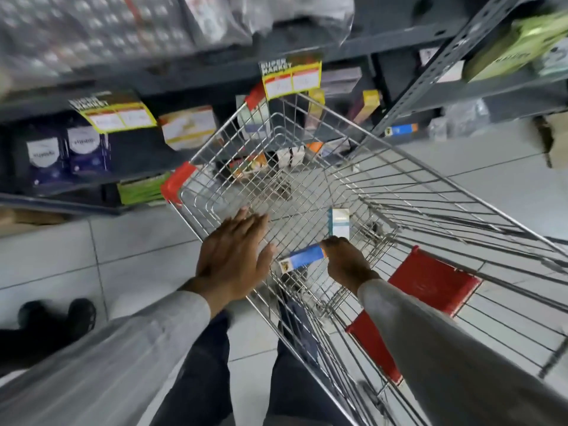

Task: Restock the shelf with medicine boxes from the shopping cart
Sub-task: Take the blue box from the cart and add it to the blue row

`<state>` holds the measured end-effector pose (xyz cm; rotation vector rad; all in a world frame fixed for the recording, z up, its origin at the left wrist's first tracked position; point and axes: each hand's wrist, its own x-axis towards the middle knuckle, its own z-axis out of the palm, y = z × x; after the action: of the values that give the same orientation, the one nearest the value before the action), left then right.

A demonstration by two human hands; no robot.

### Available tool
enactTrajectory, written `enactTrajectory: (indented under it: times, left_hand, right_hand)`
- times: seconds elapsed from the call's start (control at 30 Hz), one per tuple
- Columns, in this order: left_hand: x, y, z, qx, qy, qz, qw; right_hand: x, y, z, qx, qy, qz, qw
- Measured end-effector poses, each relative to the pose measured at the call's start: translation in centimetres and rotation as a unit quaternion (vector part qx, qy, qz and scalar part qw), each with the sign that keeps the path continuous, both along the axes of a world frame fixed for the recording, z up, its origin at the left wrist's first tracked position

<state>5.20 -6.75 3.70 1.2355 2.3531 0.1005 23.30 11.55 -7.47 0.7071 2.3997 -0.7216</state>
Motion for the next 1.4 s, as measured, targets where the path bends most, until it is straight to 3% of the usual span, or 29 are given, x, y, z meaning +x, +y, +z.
enactTrajectory:
  times: [0.27, 0.53, 0.73, 0.87, 1.03, 1.2, 1.4]
  left_hand:
    - [-0.1, -0.1, -0.7, 0.005, 0.015, 0.006, 1.0]
    - [0.2, -0.4, -0.9, 0.039, 0.008, 0.015, 0.999]
    - [0.3, -0.6, 0.7, 0.064, -0.057, 0.037, 0.996]
    - [-1.6, -1.4, 6.0, 0.149, -0.087, 0.09, 0.981]
    - [-7.1, -2.7, 16.7, 0.314, -0.029, 0.125, 0.941]
    - [-14.1, -5.8, 27.5, 0.44, 0.081, 0.123, 0.886]
    - [-24.6, -12.6, 37.3, 0.478, 0.252, 0.149, 0.828]
  right_hand:
    - [-0.8, -0.5, -6.9, 0.012, 0.056, 0.146, 0.988]
    - [-2.0, -1.0, -5.5, 0.085, 0.044, 0.18, 0.979]
    - [-2.7, -1.8, 4.2, 0.135, 0.108, 0.052, 0.984]
    - [-3.8, -1.6, 13.0, 0.145, 0.196, -0.019, 0.97]
    - [-7.1, -2.3, 26.6, 0.201, 0.343, -0.036, 0.917]
    - [-13.3, -3.8, 38.5, 0.23, 0.456, 0.026, 0.859]
    - [-23.6, -5.7, 48.9, 0.198, 0.554, 0.079, 0.804]
